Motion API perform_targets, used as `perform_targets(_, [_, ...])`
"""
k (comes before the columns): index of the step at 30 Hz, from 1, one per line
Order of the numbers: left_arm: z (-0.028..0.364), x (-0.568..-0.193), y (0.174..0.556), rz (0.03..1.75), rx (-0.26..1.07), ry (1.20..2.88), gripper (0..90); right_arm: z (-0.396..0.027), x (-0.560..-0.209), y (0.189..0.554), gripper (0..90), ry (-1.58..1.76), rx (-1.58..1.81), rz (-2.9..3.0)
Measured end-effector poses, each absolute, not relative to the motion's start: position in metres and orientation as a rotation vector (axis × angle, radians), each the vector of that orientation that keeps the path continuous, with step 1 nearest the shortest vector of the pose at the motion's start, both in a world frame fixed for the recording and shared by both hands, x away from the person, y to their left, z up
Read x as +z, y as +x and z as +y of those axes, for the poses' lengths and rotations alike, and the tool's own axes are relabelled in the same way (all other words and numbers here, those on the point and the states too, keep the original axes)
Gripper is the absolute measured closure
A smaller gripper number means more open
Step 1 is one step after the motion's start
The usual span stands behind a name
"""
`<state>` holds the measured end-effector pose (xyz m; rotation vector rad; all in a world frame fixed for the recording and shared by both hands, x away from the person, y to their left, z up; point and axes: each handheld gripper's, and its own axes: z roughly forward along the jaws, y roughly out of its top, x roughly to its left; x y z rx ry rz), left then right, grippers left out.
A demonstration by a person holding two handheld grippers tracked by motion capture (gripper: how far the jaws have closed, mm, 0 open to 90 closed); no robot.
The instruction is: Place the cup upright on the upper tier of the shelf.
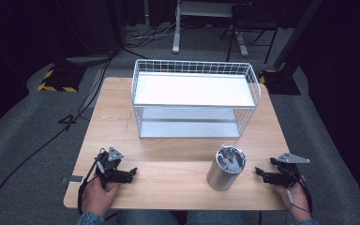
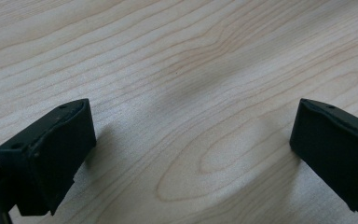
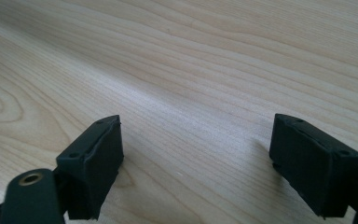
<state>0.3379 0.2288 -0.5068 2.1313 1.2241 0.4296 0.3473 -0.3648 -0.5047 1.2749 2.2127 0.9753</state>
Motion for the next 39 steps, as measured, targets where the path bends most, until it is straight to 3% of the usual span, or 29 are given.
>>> perform_targets(23, [0.229, -0.507, 0.339, 1.230, 0.432, 2.128, 0.6, -0.364, -0.500, 0.355, 13.0, 1.323, 0.921, 2.244])
perform_targets(39, [0.229, -0.507, 0.339, 1.229, 0.433, 2.127, 0.6, -0.351, -0.443, 0.333, 12.9, 1.149, 1.056, 2.239])
